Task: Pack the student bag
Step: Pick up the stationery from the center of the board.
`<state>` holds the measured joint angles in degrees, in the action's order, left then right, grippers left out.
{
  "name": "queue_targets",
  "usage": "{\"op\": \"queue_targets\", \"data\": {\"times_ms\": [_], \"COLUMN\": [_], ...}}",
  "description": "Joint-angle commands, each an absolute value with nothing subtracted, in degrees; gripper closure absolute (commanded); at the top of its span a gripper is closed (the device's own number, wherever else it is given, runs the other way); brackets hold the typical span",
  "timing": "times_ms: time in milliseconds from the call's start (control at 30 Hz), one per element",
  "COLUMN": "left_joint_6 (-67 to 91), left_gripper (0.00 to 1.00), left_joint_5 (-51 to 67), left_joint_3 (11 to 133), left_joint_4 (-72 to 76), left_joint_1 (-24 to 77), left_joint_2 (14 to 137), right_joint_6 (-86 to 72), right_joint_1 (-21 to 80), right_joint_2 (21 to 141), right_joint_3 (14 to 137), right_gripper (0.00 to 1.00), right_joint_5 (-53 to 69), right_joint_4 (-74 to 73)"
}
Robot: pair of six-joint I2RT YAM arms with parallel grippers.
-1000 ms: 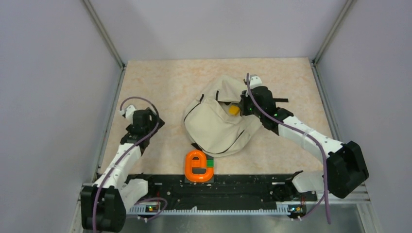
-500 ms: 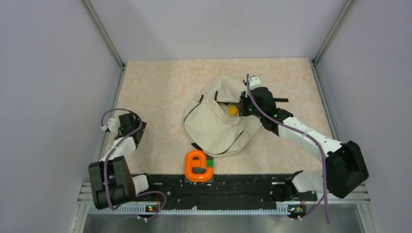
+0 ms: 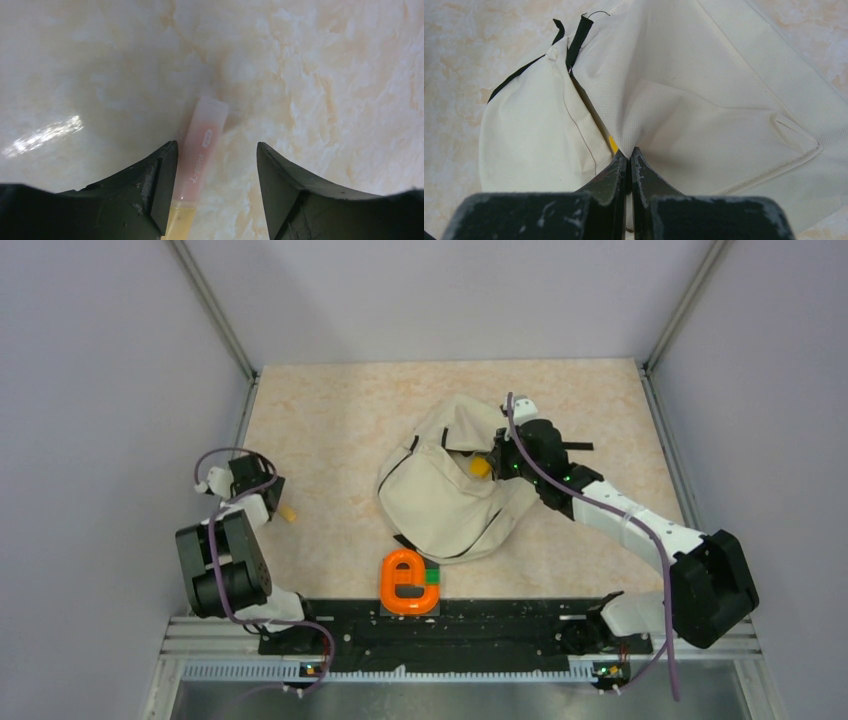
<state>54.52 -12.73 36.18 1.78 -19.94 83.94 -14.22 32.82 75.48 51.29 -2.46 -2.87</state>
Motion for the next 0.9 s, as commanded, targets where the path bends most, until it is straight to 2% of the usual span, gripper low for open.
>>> {"op": "queue_targets", "data": {"times_ms": [0, 400, 867], "left_joint_6": [52.2, 43.9, 30.8], "left_gripper": [0.38, 0.45, 0.48], "left_joint_5": [-8.7, -4.3, -13.0], "left_joint_3": [40.4, 46.9, 54.2], "left_joint_4": [0.3, -12.9, -26.3], "left_joint_1": [-20.5, -20.4, -19.7], "left_joint_2": [87.9, 92.6, 97.0], "right_joint_6": [-15.2, -15.2, -15.8], "right_joint_1": [32.6, 32.6, 32.6], "right_joint_2": [73.9, 73.4, 73.3], "right_joint_3": [51.1, 51.2, 50.8], "right_gripper": [1.0, 1.0, 1.0], "right_joint_5": [-0.8, -0.5, 1.5], "right_joint_4": [1.4, 1.3, 2.0]}}
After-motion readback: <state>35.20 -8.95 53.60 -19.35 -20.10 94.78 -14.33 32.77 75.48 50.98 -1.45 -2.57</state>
